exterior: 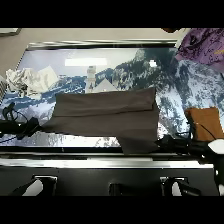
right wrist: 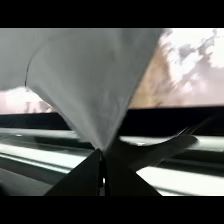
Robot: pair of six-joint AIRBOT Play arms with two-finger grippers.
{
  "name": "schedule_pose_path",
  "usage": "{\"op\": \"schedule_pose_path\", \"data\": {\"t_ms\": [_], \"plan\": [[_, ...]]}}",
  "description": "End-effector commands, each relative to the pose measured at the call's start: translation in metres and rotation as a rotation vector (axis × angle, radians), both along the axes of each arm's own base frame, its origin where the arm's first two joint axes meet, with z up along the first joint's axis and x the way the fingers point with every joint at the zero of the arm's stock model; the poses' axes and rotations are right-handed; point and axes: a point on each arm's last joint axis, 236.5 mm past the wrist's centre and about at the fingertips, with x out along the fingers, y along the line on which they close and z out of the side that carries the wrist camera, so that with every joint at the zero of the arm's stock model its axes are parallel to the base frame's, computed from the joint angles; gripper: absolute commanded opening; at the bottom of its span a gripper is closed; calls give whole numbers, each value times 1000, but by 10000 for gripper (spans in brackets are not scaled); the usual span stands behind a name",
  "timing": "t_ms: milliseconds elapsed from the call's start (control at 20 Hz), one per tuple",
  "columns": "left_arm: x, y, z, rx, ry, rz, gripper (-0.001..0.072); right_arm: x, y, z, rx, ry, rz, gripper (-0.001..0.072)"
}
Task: Fold the clothes and pants, and hang the long-sleeved shirts on hangers.
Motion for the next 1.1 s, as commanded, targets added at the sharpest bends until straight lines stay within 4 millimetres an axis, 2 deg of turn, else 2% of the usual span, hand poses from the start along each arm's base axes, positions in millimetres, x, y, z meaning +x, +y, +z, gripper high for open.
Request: {"op": "schedule_pose_path", "data": {"t_ms": [0,100,250,500,800,900,1050], "plan": [[-2,-1,27,68,-76,7,17,-16,4,30,-36,-92,-44,21],[6,-6,27,78,-97,-8,17,-9,1,36,-49,-126,-56,21],[30,0,28,104,-167,45,17,13,-8,36,-60,-150,-51,21],[58,9,18,134,-219,86,17,80,-26,40,-36,-189,-37,22],[101,14,17,169,-288,88,17,150,-49,28,-19,-189,-37,22],[118,15,17,178,-305,83,17,166,-57,20,-25,-183,-43,22],[138,16,7,183,-297,56,17,188,-47,9,-84,-196,27,22]]}}
